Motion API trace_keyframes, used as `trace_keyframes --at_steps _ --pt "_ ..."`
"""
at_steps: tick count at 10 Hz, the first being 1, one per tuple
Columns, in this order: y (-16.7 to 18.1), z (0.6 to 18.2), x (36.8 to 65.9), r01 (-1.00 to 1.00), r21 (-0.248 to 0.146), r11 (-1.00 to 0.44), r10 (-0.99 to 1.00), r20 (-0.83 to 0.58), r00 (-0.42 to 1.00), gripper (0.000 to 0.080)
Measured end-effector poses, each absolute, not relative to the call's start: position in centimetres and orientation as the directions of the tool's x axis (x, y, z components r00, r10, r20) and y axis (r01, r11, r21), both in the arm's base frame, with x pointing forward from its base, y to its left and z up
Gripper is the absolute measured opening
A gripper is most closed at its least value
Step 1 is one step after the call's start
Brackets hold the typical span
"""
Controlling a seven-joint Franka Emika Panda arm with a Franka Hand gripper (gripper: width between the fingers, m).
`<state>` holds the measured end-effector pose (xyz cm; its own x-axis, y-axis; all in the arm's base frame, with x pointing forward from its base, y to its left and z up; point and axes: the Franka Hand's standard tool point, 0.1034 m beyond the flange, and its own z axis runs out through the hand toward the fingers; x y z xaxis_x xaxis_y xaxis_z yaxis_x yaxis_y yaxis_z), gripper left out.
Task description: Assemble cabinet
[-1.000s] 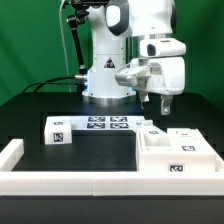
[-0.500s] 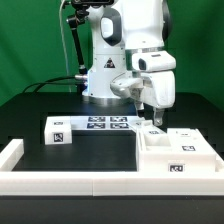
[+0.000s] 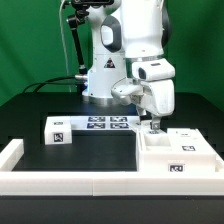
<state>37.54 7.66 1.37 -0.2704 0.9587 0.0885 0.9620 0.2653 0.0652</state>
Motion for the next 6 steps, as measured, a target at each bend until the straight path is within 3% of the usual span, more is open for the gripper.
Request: trace_keyframes --at_steps 1,2,4,5,6 --pt "7.65 1.29 37.47 0.962 0.063 0.265 0.959 0.089 -0.270 0.0420" --pt "7.65 1.29 37.46 0.962 0.063 0.264 0.959 0.089 -0.269 0.0420" --pt "7.65 1.29 37.45 0.962 0.062 0.264 0.959 0.089 -0.269 0.0147" --pt "7.64 1.35 37.49 0.962 0.064 0.264 0.959 0.089 -0.269 0.0147" --pt "7.64 1.36 37.50 0.963 0.064 0.264 0.959 0.088 -0.268 0.0068"
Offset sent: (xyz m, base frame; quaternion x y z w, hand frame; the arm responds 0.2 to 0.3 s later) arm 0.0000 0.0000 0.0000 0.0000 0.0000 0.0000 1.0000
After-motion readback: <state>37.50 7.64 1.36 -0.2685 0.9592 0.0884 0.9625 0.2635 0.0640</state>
